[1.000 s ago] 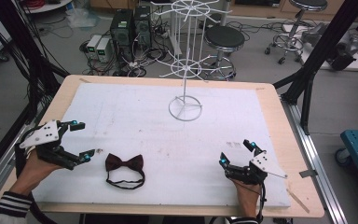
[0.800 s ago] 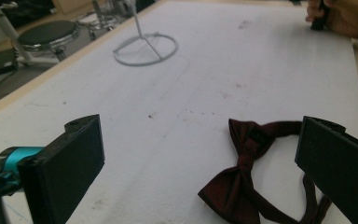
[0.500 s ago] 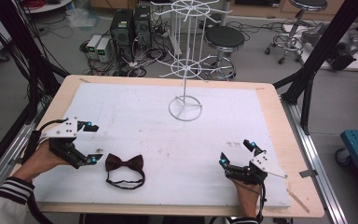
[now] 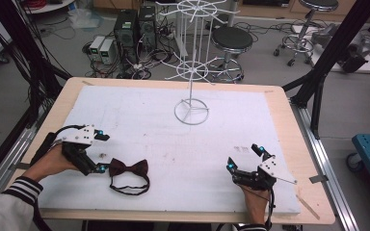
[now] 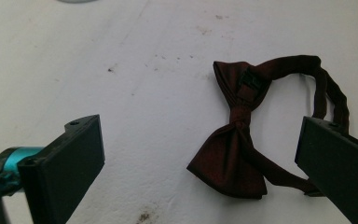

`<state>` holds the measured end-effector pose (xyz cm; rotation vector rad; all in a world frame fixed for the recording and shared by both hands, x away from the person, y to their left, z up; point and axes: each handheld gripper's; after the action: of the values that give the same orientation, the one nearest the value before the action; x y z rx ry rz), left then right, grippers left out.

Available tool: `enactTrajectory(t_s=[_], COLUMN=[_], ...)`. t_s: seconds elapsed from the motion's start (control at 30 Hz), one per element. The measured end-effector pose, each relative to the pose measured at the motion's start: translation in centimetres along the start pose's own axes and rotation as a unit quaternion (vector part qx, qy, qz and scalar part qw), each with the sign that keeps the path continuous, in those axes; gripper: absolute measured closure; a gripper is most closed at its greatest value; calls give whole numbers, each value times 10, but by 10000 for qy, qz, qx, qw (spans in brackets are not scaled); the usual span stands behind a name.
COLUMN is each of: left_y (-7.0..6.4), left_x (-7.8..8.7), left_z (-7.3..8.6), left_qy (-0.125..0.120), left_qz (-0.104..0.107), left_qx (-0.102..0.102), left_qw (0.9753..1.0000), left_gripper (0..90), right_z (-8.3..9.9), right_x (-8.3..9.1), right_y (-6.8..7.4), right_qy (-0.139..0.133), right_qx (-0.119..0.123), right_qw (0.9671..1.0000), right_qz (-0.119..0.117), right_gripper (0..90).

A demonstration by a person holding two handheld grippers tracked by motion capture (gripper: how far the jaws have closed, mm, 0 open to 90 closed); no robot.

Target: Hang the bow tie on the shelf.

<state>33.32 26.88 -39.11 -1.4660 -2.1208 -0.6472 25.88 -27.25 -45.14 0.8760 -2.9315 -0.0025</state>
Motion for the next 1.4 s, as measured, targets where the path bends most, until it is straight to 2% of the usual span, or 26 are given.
enactTrajectory(t_s=[0.13,0.2,0.27,0.33,0.37,0.57,0.67,0.9,1.27,1.3,1.4], left_y=[0,-1,-1,-2,-2,-3,-3,-1,-3,-3,-3], left_x=[-4,-8,-10,-14,-14,-20,-22,-25,-30,-30,-31], left_z=[1,2,2,3,3,4,5,7,7,7,7], left_qy=[158,336,371,530,530,749,786,946,1139,1149,1206], left_qz=[62,104,122,209,209,265,321,365,455,461,498], left_qx=[-15,-114,-94,-206,-206,-260,-276,-323,-327,-350,-397], left_qw=[9999,9993,9992,9982,9982,9965,9960,9943,9919,9917,9907], left_gripper=[33,37,37,106,132,146,234,269,397,474,517], right_z=[0,0,0,0,0,0,0,0,0,0,0], right_x=[0,0,0,0,0,0,0,0,0,0,0], right_y=[0,0,0,0,0,0,0,0,0,0,0], right_qy=[0,-1,3,-1,5,-2,3,4,11,2,11], right_qx=[-1,0,-3,0,-1,-3,-3,-21,-57,-37,-46], right_qw=[10000,10000,10000,10000,10000,10000,10000,10000,10000,10000,10000], right_qz=[1,-1,-5,-1,-3,-6,-12,-21,-18,-22,-18], right_gripper=[7,6,6,6,6,6,6,7,6,7,6])
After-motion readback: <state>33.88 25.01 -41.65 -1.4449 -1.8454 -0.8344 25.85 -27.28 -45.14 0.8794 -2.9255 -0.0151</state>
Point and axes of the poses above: each handheld gripper's, and its own axes: x roughly backward along the jaws, z roughly out of its underside, y roughly to its left, and after that the axes turned 4 degrees about -z, right-handed
